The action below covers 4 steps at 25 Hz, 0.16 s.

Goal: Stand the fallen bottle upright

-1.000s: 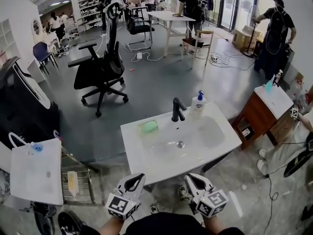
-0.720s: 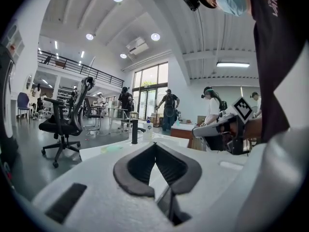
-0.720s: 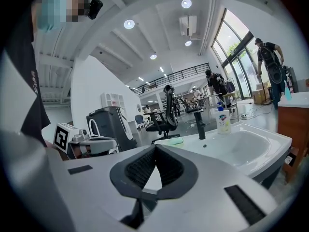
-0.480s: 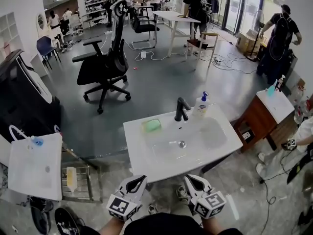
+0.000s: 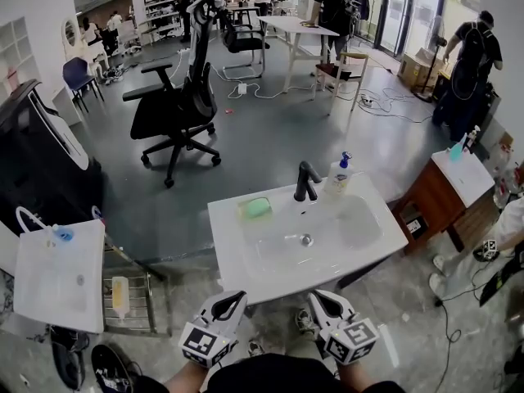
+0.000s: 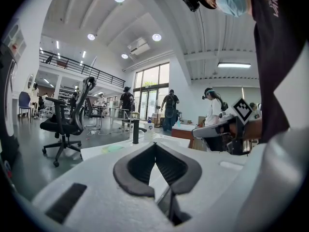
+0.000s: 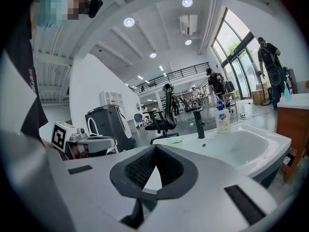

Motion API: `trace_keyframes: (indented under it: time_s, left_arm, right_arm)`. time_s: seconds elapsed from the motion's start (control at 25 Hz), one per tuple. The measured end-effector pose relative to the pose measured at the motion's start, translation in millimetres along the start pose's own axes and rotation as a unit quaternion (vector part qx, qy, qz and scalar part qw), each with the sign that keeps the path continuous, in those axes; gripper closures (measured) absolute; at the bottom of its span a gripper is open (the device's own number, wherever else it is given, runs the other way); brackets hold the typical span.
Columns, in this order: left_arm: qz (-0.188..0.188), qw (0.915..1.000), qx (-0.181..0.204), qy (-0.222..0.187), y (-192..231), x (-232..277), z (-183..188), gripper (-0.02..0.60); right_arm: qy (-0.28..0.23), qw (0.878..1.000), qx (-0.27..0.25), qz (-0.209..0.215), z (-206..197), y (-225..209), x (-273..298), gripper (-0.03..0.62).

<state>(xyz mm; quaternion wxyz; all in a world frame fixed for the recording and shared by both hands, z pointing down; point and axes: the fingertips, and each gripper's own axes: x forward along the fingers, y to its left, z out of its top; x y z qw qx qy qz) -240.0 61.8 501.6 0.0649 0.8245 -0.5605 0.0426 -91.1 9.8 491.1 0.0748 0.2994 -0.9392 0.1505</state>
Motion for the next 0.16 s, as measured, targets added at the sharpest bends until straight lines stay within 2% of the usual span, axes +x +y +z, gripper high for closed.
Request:
trace_keyframes:
  time_s: [0.16]
  left_arm:
    - [-0.001, 1.0000, 0.000, 0.000, 0.0, 3.3, -0.9, 0.561]
  right_arm:
    - [-0.001, 1.000, 0.000, -0.004, 2.3, -3.4, 0.5, 0.592]
